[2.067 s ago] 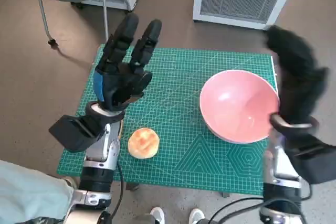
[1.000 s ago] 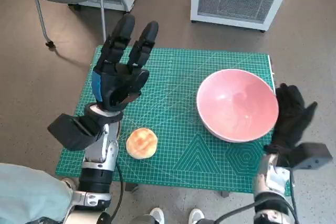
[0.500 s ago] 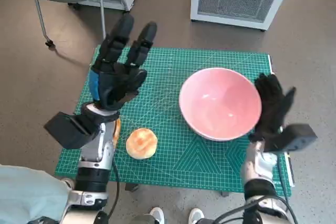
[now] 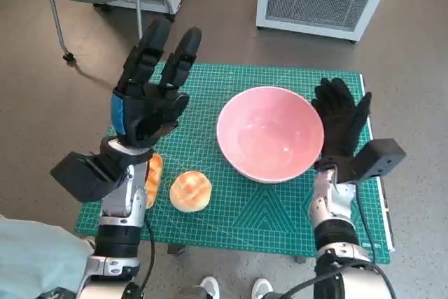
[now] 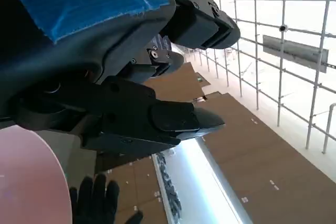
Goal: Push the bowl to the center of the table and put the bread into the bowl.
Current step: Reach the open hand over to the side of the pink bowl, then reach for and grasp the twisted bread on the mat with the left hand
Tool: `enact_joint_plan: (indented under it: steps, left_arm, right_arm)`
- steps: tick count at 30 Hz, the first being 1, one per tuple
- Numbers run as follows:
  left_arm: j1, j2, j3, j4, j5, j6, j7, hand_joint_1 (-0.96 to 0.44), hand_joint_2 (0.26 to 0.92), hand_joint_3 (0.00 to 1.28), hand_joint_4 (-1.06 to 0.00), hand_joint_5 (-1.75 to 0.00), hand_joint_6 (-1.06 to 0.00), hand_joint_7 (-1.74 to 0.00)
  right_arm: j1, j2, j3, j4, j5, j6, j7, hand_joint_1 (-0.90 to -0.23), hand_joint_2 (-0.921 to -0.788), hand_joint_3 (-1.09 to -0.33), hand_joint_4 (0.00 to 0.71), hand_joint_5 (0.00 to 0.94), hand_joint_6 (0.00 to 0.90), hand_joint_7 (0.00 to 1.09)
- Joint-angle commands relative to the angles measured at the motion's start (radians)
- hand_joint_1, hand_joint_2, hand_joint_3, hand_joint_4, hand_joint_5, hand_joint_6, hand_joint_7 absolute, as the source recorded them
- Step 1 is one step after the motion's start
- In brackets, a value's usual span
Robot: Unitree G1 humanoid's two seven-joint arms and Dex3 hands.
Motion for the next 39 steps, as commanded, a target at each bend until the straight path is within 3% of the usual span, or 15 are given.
enact_joint_plan:
  steps: [1,8,14,22,27,31,36,39]
  left_arm:
    - [0.015,0.006,0.005,-0.017,0.002,-0.008,0.011,-0.12,0.921,0.22,-0.40,0.00,-0.51,-0.01]
    - [0.021,0.007,0.006,-0.016,0.009,-0.016,0.020,-0.12,0.921,0.22,-0.39,0.00,-0.51,-0.01]
    - [0.029,0.012,0.010,-0.020,0.004,-0.015,0.020,-0.13,0.921,0.22,-0.39,0.00,-0.51,-0.01]
    - [0.048,0.034,0.020,-0.045,-0.008,-0.004,0.014,-0.13,0.921,0.22,-0.38,0.00,-0.51,-0.01]
    - [0.052,0.067,0.032,-0.060,-0.015,0.004,0.001,-0.14,0.921,0.22,-0.37,0.00,-0.50,0.00]
    - [0.051,0.115,0.045,-0.054,0.005,-0.013,-0.015,-0.13,0.921,0.23,-0.37,0.00,-0.50,0.00]
    - [0.035,0.233,0.051,0.011,0.111,-0.119,-0.038,-0.14,0.921,0.24,-0.37,0.00,-0.49,0.00]
    - [0.017,0.365,0.050,0.081,0.239,-0.226,-0.038,-0.15,0.921,0.26,-0.35,0.00,-0.47,0.00]
  right_arm:
    - [-0.022,0.020,0.009,0.039,-0.015,0.034,-0.008,-0.460,-0.921,-0.867,0.280,0.006,0.104,0.46]
    - [-0.050,0.030,0.028,0.056,-0.031,0.052,-0.018,-0.467,-0.921,-0.857,0.285,0.007,0.108,0.46]
    - [-0.050,0.000,0.031,0.043,-0.037,0.049,-0.005,-0.467,-0.921,-0.862,0.282,0.005,0.095,0.44]
    - [-0.038,-0.020,0.037,-0.052,-0.059,-0.038,-0.053,-0.461,-0.921,-0.875,0.261,0.000,0.088,0.43]
    - [0.006,-0.018,0.069,-0.193,-0.097,-0.143,-0.073,-0.456,-0.921,-0.882,0.261,0.003,0.084,0.44]
    - [0.057,-0.018,0.103,-0.346,-0.115,-0.186,-0.054,-0.465,-0.921,-0.872,0.265,0.003,0.042,0.52]
    - [0.149,-0.021,0.162,-0.591,-0.111,-0.170,-0.008,-0.503,-0.921,-0.853,0.274,0.006,0.008,0.58]
    - [0.206,-0.029,0.197,-0.739,-0.096,-0.135,0.026,-0.525,-0.921,-0.838,0.276,0.007,0.002,0.61]
